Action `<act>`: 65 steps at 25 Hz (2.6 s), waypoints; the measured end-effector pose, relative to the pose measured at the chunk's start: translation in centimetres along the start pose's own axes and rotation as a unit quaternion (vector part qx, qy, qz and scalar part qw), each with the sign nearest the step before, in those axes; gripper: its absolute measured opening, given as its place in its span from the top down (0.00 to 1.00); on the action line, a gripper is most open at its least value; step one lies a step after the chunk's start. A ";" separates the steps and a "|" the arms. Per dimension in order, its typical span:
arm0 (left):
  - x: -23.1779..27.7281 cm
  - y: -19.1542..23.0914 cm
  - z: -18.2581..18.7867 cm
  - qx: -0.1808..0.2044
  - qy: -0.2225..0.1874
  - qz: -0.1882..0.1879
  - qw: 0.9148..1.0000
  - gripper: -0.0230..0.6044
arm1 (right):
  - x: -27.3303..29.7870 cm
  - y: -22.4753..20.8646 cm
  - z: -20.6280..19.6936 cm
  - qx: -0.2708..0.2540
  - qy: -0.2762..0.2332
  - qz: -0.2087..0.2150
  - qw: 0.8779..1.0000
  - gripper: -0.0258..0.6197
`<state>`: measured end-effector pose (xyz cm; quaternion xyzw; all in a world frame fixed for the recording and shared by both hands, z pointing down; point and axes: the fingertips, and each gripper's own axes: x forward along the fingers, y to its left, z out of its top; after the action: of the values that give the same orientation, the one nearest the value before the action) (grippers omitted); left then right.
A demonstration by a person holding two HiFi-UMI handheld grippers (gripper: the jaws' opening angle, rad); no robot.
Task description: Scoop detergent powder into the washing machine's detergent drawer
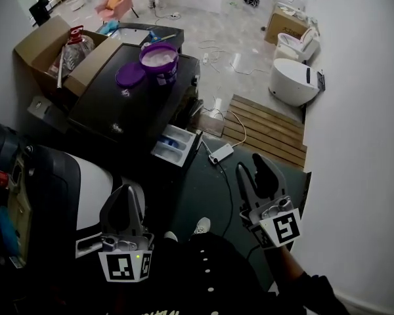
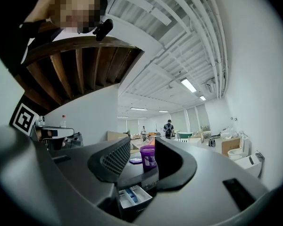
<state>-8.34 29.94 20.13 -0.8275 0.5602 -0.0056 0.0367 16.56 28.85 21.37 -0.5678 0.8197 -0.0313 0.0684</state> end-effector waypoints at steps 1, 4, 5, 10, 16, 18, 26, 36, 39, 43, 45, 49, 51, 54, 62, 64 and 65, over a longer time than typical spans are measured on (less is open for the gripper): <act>0.4 0.1 -0.1 0.002 0.003 0.003 1.000 0.94 | 0.6 -0.2 0.0 0.003 0.000 0.004 1.000 0.71; 1.5 0.6 -0.3 0.005 0.010 0.012 1.000 0.94 | 2.4 -0.7 -0.7 0.008 0.008 0.016 1.000 0.71; 1.9 0.8 -0.4 0.005 0.010 0.014 1.000 0.94 | 3.0 -0.8 -0.9 0.009 0.011 0.019 1.000 0.71; 4.7 2.3 -1.1 0.000 0.006 0.012 1.000 0.94 | 6.3 -1.3 -1.8 0.009 0.020 0.026 0.999 0.72; 9.5 5.9 -0.9 -0.004 -0.019 0.001 1.000 0.94 | 11.7 -1.4 -1.6 -0.003 0.019 0.019 1.000 0.72; 11.1 7.3 -0.9 -0.006 -0.025 -0.002 1.000 0.94 | 13.8 -1.5 -1.3 -0.008 0.017 0.015 1.000 0.72; 16.4 12.7 -0.6 -0.011 -0.046 -0.012 0.999 0.94 | 21.5 -1.3 -1.2 -0.016 0.017 0.008 1.000 0.72; 20.4 16.5 -3.2 -0.026 -0.019 -0.014 0.999 0.94 | 28.9 -1.9 -4.5 -0.018 0.075 0.022 0.997 0.73; 21.9 16.8 -4.5 -0.029 -0.007 -0.006 1.000 0.94 | 31.4 -2.7 -6.1 -0.010 0.090 0.029 0.995 0.73; 23.7 16.9 -5.0 -0.031 0.005 0.016 0.999 0.94 | 34.4 -4.3 -8.4 0.011 0.115 0.043 0.992 0.73; 24.4 16.9 -5.3 -0.029 0.012 0.022 0.999 0.94 | 35.7 -4.9 -9.7 0.019 0.130 0.049 0.990 0.73; 25.7 16.4 -6.5 -0.024 0.025 0.011 0.999 0.94 | 38.5 -6.1 -12.5 0.080 0.154 0.056 0.983 0.73; 26.3 16.0 -7.3 -0.023 0.035 0.008 0.999 0.94 | 39.9 -6.5 -14.0 0.120 0.168 0.054 0.977 0.73; 26.8 15.6 -8.9 -0.028 0.058 0.009 0.998 0.94 | 41.6 -7.0 -16.0 0.165 0.184 0.048 0.968 0.74; 27.8 15.5 -11.6 -0.034 0.098 0.021 0.994 0.94 | 44.3 -7.3 -19.8 0.281 0.207 0.042 0.936 0.77; 27.9 15.5 -11.9 -0.035 0.104 0.023 0.994 0.94 | 44.7 -7.4 -20.2 0.305 0.207 0.042 0.929 0.78; 28.0 15.5 -12.1 -0.035 0.106 0.025 0.993 0.94 | 44.8 -7.4 -20.3 0.316 0.207 0.043 0.925 0.78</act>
<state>-12.86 -2.39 30.27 -0.8090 0.5810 -0.0726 -0.0520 4.89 -16.22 38.97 -0.4622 0.7869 -0.4021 0.0743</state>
